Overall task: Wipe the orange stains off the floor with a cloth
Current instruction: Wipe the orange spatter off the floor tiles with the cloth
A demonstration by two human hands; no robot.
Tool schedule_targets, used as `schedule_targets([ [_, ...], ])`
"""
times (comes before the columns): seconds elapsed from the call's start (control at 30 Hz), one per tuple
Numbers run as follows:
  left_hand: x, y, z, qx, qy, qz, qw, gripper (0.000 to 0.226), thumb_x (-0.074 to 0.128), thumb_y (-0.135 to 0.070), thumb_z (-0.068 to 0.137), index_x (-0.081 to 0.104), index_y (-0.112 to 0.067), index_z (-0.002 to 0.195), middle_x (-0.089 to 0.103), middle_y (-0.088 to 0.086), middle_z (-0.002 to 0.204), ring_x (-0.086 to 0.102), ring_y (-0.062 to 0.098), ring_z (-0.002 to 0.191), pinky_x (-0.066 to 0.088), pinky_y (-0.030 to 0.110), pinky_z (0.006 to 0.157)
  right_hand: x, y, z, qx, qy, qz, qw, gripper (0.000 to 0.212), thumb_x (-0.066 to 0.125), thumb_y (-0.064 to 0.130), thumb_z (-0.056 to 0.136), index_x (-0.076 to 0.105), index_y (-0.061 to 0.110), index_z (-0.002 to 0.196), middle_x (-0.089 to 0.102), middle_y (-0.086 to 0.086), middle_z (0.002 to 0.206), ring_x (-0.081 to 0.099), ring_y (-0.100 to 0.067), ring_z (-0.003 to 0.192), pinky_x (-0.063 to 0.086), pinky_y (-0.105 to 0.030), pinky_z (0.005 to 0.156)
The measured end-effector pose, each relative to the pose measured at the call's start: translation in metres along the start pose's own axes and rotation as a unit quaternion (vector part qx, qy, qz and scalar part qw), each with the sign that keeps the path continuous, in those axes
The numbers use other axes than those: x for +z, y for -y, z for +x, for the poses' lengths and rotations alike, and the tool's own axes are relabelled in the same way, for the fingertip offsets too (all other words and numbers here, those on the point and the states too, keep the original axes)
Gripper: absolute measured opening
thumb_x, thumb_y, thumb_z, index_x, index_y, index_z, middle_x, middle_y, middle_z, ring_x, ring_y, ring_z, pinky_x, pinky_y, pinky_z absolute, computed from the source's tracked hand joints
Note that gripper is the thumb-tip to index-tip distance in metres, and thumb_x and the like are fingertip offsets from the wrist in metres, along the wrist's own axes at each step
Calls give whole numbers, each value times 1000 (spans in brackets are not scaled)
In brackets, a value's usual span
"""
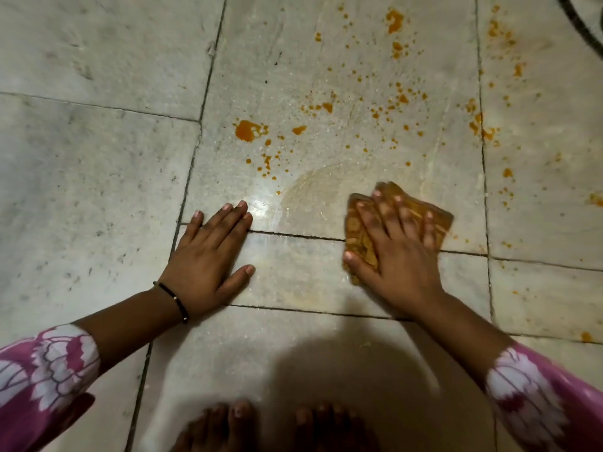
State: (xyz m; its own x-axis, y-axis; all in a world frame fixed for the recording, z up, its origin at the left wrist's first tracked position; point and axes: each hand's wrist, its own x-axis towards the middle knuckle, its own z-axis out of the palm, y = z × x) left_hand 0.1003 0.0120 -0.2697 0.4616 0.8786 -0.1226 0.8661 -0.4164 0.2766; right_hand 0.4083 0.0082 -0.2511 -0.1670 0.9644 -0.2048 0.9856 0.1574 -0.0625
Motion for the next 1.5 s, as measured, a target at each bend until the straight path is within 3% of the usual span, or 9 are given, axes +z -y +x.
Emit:
schedule_targets([
  [0.13,1,-1,1,1,-9,12,1000,72,34,-50,88,28,-9,147,20,7,156,17,22,144,11,48,115,10,19,-59,25,-10,-3,1000,78,23,67,89,17,22,151,11,-10,159,12,-35,144,4,-64,110],
  [0.33,-1,-1,1,5,2,18,1000,72,34,-50,88,28,-8,147,21,9,155,19,23,143,14,50,115,3,67,-23,-243,29,-11,969,74,35,68,82,41,25,142,38,-4,150,32,-34,134,23,-68,102],
  [0.57,-1,-1,0,5,-1,14,1000,71,34,-50,89,29,-9,147,21,8,156,18,22,144,14,50,114,-11,-6,13,11,5,-8,1000,75,18,73,83,20,36,149,25,-4,154,27,-35,132,18,-58,103],
  [0.7,0,-2,0,2,-6,21,1000,72,34,-50,88,29,-9,147,20,7,156,18,21,144,16,51,114,7,24,-45,-82,30,-28,996,85,22,78,82,26,27,148,31,-9,149,30,-38,127,13,-61,103],
  [0.83,0,-1,1,2,-3,23,1000,72,34,-50,88,29,-9,147,21,8,156,18,21,144,16,51,114,4,57,-11,-231,34,-30,972,87,33,79,75,33,28,146,35,-4,151,35,-36,131,23,-67,101],
  [0.97,-2,-2,1,3,3,17,1000,72,34,-49,88,28,-8,147,21,8,156,17,22,144,14,50,115,-10,37,57,-144,38,-11,989,90,19,80,72,13,37,150,10,-1,160,8,-36,144,-5,-56,110],
  [1.1,-1,-3,0,4,-5,11,1000,71,34,-49,89,29,-9,147,21,8,156,17,21,144,13,49,115,-9,3,47,-35,-14,-26,999,88,21,82,76,14,34,150,9,-3,160,5,-42,142,-4,-64,110],
  [1.37,-1,-3,1,-5,7,25,1000,72,34,-50,88,28,-9,147,21,9,156,16,21,144,14,50,114,5,79,36,-243,-1,-35,969,83,33,71,79,29,23,148,26,-7,156,15,-42,142,5,-67,108],
  [1.5,-1,-2,1,1,7,20,1000,71,34,-49,89,26,-10,148,19,7,157,15,21,145,14,50,114,-6,32,74,-111,-6,-21,994,82,26,73,78,23,32,149,19,0,158,11,-35,144,2,-57,111],
])
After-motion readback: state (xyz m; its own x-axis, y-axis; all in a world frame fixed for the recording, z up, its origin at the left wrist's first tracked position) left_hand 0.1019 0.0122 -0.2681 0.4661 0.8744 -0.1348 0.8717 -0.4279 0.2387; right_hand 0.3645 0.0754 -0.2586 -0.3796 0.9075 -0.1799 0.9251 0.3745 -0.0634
